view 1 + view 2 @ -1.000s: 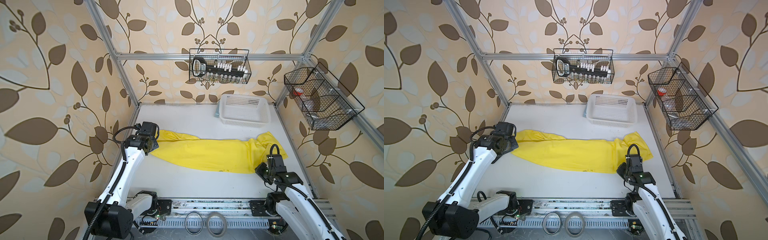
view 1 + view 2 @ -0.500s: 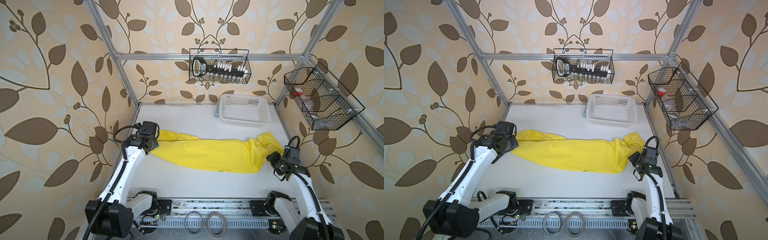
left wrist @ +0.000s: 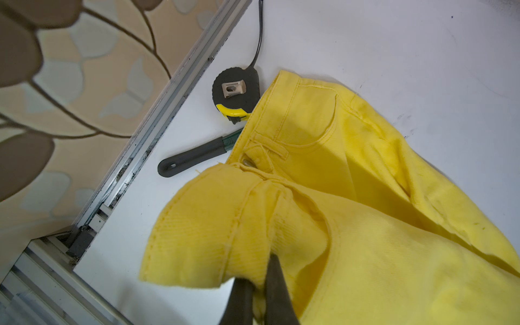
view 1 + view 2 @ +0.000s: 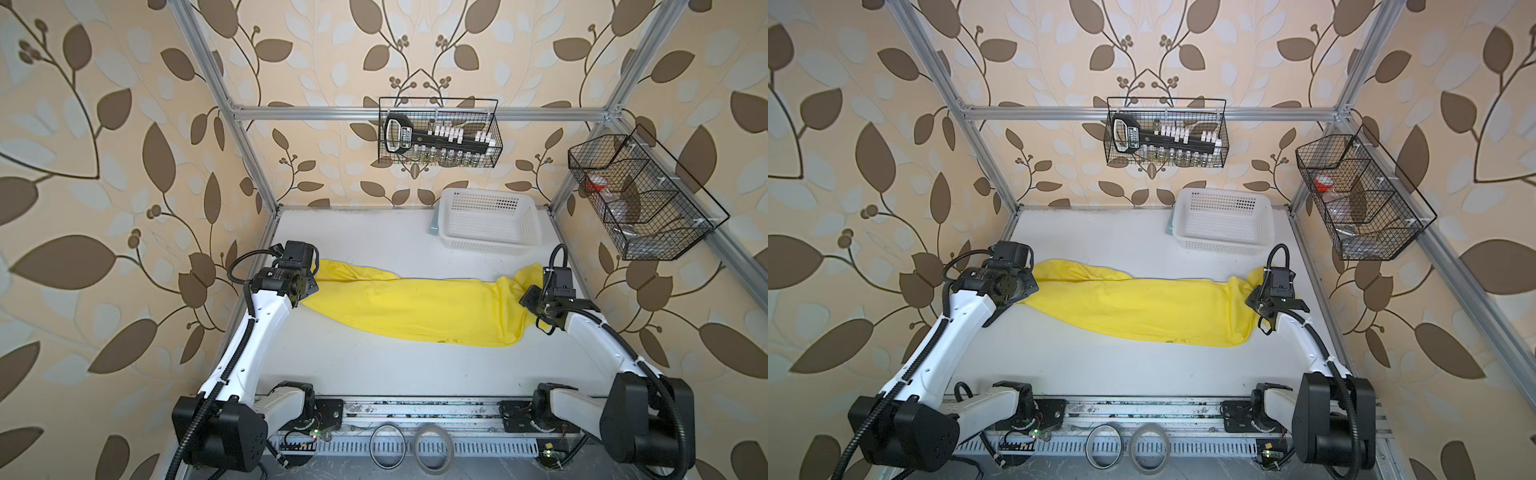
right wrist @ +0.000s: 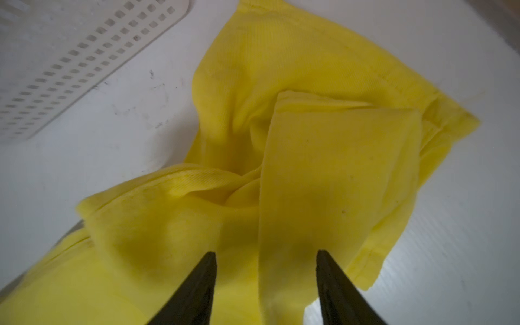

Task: Fold and stack the trousers
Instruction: Flatten out the trousers at the center of the table.

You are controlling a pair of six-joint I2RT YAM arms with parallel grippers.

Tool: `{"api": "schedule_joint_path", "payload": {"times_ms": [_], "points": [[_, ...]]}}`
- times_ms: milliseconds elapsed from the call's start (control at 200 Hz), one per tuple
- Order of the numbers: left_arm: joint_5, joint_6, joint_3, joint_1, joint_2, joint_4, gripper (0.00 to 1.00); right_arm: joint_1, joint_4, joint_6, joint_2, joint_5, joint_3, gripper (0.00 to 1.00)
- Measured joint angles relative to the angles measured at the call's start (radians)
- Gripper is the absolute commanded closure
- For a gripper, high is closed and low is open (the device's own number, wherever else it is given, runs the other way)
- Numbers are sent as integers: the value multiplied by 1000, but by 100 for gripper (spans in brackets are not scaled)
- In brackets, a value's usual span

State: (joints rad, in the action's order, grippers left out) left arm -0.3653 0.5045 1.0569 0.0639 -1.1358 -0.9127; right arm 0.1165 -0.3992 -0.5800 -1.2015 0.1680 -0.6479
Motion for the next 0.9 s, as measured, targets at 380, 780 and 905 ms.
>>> {"api": "schedule_joint_path", "payload": {"times_ms": [380,780,905], "points": [[18,-2,0,0,-20,14,100,3,-2,47,-42,106,0,97],[29,-11,31,0,-55,14,100,144,-70,34,173,94,-61,100],[29,-16,100,0,-89,14,100,152,-55,2,186,64,-150,100]]}}
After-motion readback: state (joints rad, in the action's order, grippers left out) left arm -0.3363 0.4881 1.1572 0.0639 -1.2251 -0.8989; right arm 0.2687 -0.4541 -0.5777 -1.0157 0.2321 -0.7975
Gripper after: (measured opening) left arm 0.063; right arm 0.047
